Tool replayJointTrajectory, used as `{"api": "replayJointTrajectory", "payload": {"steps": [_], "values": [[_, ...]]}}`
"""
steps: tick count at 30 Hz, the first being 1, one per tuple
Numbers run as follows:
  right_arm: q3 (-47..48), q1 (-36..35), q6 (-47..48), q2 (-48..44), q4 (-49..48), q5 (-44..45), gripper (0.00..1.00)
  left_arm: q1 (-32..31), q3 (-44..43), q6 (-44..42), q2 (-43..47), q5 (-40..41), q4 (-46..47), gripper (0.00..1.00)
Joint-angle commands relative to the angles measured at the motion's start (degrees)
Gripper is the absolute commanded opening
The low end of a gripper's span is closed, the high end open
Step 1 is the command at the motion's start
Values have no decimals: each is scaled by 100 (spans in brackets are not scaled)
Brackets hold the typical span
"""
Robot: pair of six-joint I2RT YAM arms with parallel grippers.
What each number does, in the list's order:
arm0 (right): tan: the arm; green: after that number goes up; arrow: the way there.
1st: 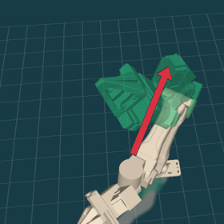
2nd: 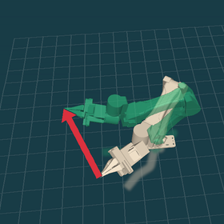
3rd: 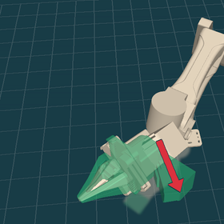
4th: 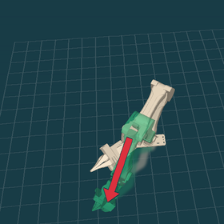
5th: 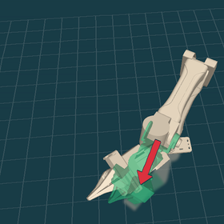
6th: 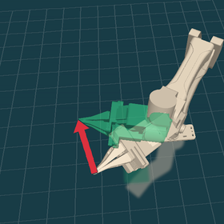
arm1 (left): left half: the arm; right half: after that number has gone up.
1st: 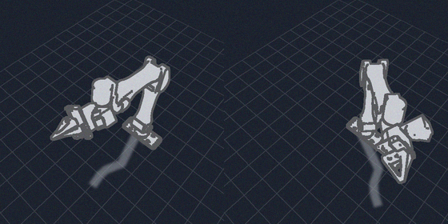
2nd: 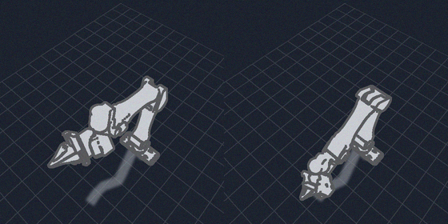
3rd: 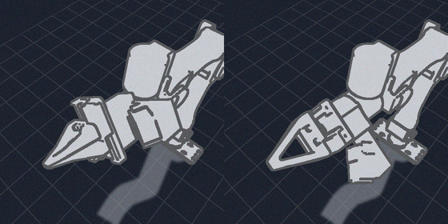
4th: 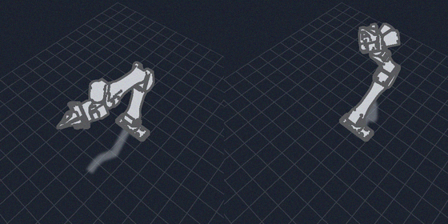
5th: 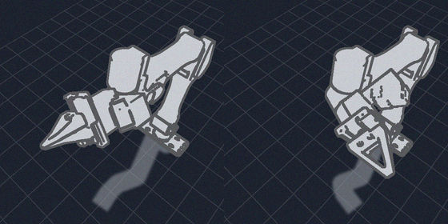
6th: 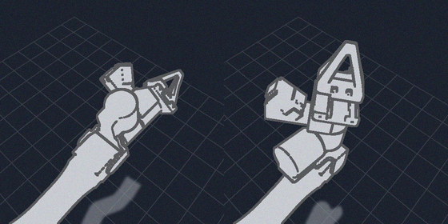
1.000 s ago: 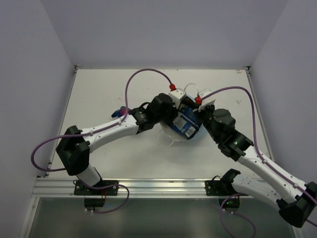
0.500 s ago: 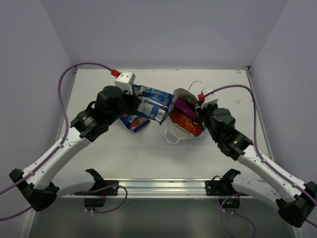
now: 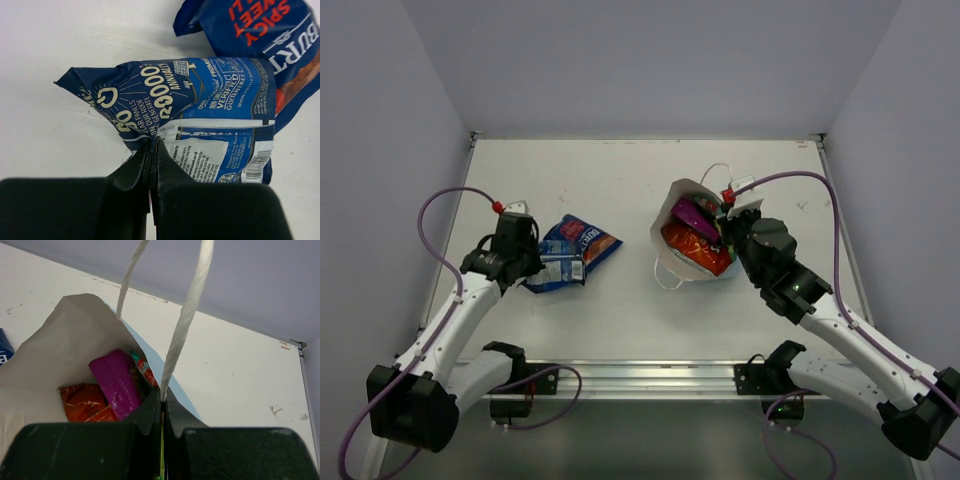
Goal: Take the snacks out of the paper bag
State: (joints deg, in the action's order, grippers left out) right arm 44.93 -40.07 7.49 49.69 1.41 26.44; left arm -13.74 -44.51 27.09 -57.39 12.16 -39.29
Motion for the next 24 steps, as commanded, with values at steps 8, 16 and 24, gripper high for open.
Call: {"api": "replayJointTrajectory", "payload": {"steps": [8, 16, 24], "values": [[86, 17, -10, -126, -45, -112, 0, 161, 251, 323, 378, -267, 176, 45], [148, 17, 148, -214, 17, -656, 0, 108, -742, -423, 588, -1520, 684, 92], [341, 17, 411, -144, 131, -947, 0, -2386, -2147, -1074, -175, -988, 1371, 91]]}}
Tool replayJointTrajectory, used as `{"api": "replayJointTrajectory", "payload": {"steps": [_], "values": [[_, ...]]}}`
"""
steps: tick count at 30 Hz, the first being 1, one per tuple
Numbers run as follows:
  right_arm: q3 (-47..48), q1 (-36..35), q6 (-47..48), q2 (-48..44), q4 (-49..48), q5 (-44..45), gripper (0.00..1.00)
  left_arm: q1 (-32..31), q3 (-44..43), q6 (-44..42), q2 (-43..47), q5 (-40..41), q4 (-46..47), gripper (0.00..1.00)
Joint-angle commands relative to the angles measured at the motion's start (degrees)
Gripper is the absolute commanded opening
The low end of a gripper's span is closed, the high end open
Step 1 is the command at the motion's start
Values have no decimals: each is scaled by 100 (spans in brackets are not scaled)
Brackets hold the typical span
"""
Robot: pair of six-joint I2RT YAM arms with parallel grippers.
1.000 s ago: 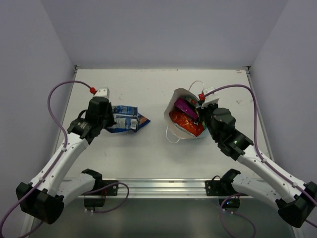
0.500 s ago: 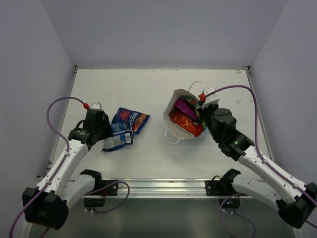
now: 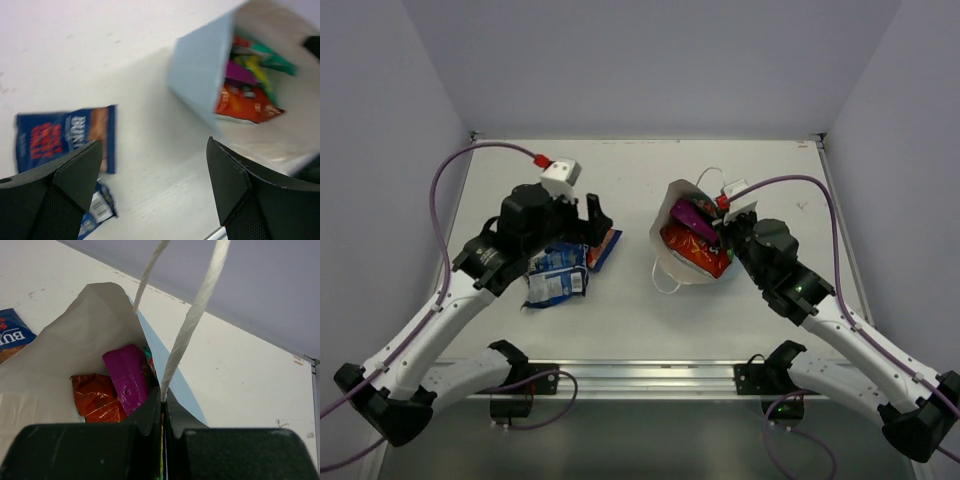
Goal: Take the snacks out of the paper bag
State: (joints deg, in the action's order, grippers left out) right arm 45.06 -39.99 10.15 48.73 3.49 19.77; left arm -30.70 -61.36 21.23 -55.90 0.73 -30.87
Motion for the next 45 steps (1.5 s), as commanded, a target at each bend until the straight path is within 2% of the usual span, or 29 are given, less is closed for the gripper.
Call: {"api": "replayJointTrajectory", "payload": {"steps": [1, 4, 5, 8, 10, 11, 16, 20, 23, 27, 30, 34, 36, 45], "values": [[354, 8, 145, -48, -50, -263, 0, -883, -560, -506, -447, 181, 634, 90], [390, 8, 162, -48, 29, -281, 0, -1551, -982, -602, -1018, 243, 801, 87], [372, 8, 180, -39, 38, -289, 0, -1919, -1131, -864, -1272, 330, 863, 86], [381, 8, 224, -48, 99, -403, 0, -2395, -1316, -1497, -1729, 428, 1144, 84], [416, 8, 250, -65, 205, -526, 0, -2476, -1369, -2086, -1898, 140, 1442, 84], [451, 8, 242, -83, 249, -631, 0, -2493, -1283, -2584, -2003, 7, 1592, 84], [478, 9, 259, -171, 363, -632, 0, -2502, -773, -3932, -2101, -818, 2610, 83], [521, 8, 198, -189, 486, -667, 0, -2511, -360, -5204, -2118, -1136, 2991, 82], [539, 17, 101, -206, 548, -746, 0, -2511, -201, -5856, -2223, -1417, 3210, 82], [530, 9, 5, -241, 592, -843, 0, -2503, -52, -6026, -2417, -1488, 3543, 82], [522, 8, -92, -267, 618, -948, 0, -2502, 133, -6087, -2575, -1374, 4167, 79], [557, 8, -224, -268, 732, -1115, 0, -2459, 133, -6140, -2926, -1093, 4800, 63], [601, 8, -277, -259, 811, -1203, 0, -2292, 125, -5939, -2997, -1233, 4985, 60], [478, 8, -312, -399, 847, -1204, 0, -2037, 2, -5868, -3489, -1304, 5530, 60]]}}
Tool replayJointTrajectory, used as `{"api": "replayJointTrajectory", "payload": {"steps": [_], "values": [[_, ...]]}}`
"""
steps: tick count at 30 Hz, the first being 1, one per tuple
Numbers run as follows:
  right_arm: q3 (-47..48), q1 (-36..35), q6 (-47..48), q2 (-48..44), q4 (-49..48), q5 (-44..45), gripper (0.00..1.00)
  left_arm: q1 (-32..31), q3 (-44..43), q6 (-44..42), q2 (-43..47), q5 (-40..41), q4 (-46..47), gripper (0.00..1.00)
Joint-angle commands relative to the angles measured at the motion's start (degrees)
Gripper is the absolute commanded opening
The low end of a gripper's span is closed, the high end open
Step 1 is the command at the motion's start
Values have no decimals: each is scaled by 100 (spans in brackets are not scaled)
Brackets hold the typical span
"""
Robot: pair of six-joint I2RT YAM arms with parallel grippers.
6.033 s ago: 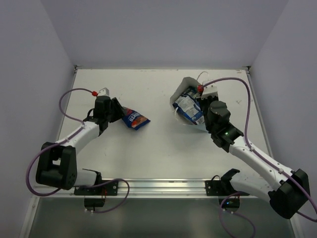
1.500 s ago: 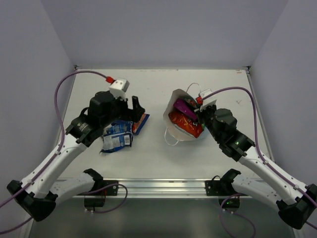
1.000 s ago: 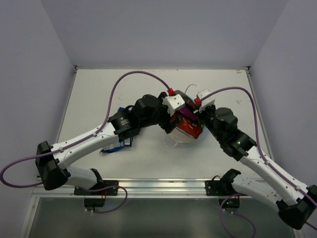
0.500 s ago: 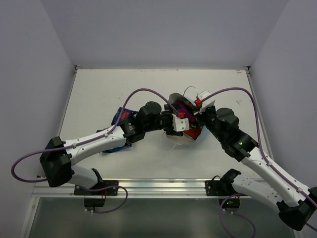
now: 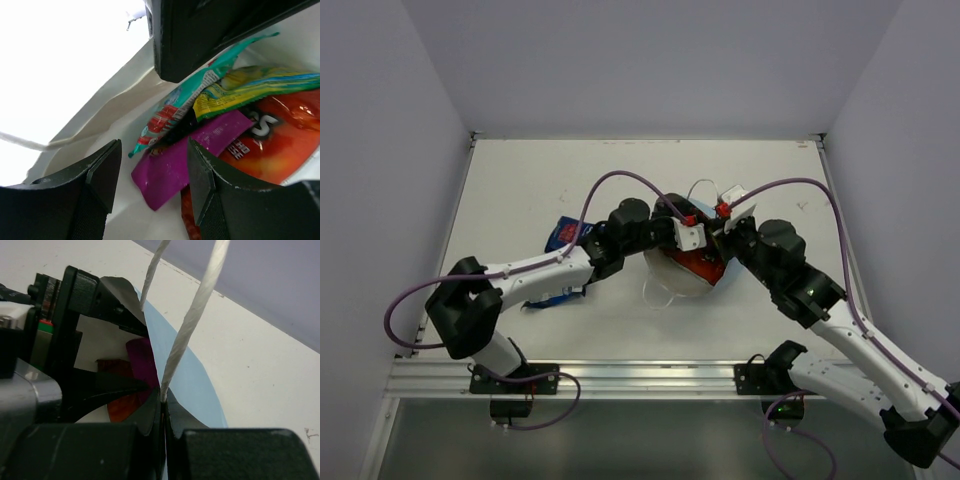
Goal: Take the snacks out of the paper bag
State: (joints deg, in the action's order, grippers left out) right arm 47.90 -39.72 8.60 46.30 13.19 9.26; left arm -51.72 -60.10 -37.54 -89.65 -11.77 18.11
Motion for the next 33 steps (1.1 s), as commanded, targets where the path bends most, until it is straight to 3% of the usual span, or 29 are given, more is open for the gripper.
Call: {"api": "replayJointTrajectory", "payload": {"steps": [1, 13, 23, 30, 33], "values": [[185, -18, -157, -165, -124, -83, 0, 75, -125, 18, -201, -62, 659, 60], [229, -18, -104, -130, -27, 41, 0, 127, -265, 63, -685, -114, 1282, 59], [141, -9, -113, -218, 8, -20, 0, 242, -582, 124, -1107, -405, 1248, 56], [88, -18, -175, -271, 8, -64, 0, 259, -793, 317, -1450, -607, 1274, 45], [70, -18, -175, -280, 17, -56, 0, 268, -846, 370, -1547, -572, 1309, 35]]}}
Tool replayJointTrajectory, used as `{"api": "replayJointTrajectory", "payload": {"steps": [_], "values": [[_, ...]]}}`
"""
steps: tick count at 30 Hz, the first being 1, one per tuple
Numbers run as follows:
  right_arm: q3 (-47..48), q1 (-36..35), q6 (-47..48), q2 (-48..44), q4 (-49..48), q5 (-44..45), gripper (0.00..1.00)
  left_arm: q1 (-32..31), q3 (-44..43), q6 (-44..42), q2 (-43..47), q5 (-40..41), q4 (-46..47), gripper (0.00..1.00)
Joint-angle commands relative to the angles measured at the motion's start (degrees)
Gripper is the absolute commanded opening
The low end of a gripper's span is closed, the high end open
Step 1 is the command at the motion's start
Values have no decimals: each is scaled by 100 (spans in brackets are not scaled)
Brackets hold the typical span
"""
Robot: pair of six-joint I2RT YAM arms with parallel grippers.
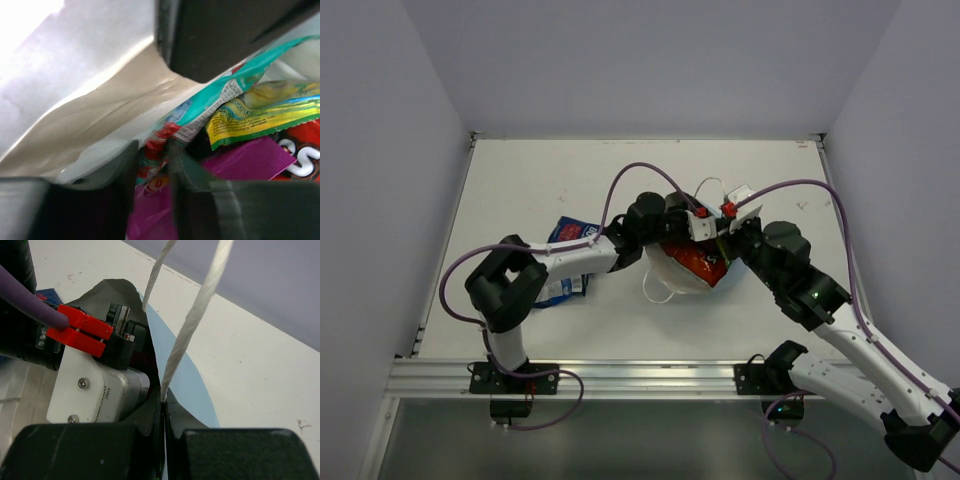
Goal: Take the snacks out of the paper bag
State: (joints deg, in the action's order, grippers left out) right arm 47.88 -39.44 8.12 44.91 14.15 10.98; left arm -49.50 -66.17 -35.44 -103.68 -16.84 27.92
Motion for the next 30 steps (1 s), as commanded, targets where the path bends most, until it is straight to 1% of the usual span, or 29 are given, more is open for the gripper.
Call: {"api": "replayJointTrajectory", "payload": {"steps": [1, 3, 4, 6, 8, 9, 12, 15, 17, 18, 21, 23, 26, 29, 30], "values": [[64, -46, -126, -140, -88, -219, 0, 45, -256, 178, -170, -74, 310, 26], [55, -46, -135, -140, -88, -211, 0, 45, -265, 178, -170, -91, 249, 20], [55, -37, -144, -140, -114, -211, 0, 37, -256, 152, -162, -117, 223, 15], [37, -46, -162, -140, -167, -219, 0, 45, -238, 143, -135, -144, 118, 12], [29, -46, -179, -140, -185, -237, 0, 45, -203, 117, -91, -170, 73, 2], [37, -46, -188, -131, -193, -237, 0, 45, -194, 116, -48, -179, 3, 0], [29, -46, -223, -96, -229, -150, 0, 45, -168, 125, 67, -223, -198, 0], [11, -46, -320, -17, -290, 219, 0, 45, -89, 248, 409, -118, -252, 0], [2, -46, -364, 70, -316, 579, 0, 37, -1, 283, 908, -100, -331, 0], [-6, -46, -372, 106, -334, 720, 0, 36, -1, 292, 911, -100, -383, 0], [-33, -46, -460, 176, -378, 1194, 0, 45, -53, 327, 1427, -301, -672, 0], [-68, -46, -548, 194, -396, 1440, 0, 36, -45, 415, 1604, -381, -849, 0], [-94, -37, -645, 220, -396, 1669, 0, 36, 51, 590, 1947, -425, -1025, 0], [-121, -37, -698, 229, -396, 1810, 0, 36, 148, 854, 2386, -259, -1279, 0], [-121, -37, -698, 221, -396, 1872, 0, 36, 148, 924, 2640, -32, -1359, 0]]}}
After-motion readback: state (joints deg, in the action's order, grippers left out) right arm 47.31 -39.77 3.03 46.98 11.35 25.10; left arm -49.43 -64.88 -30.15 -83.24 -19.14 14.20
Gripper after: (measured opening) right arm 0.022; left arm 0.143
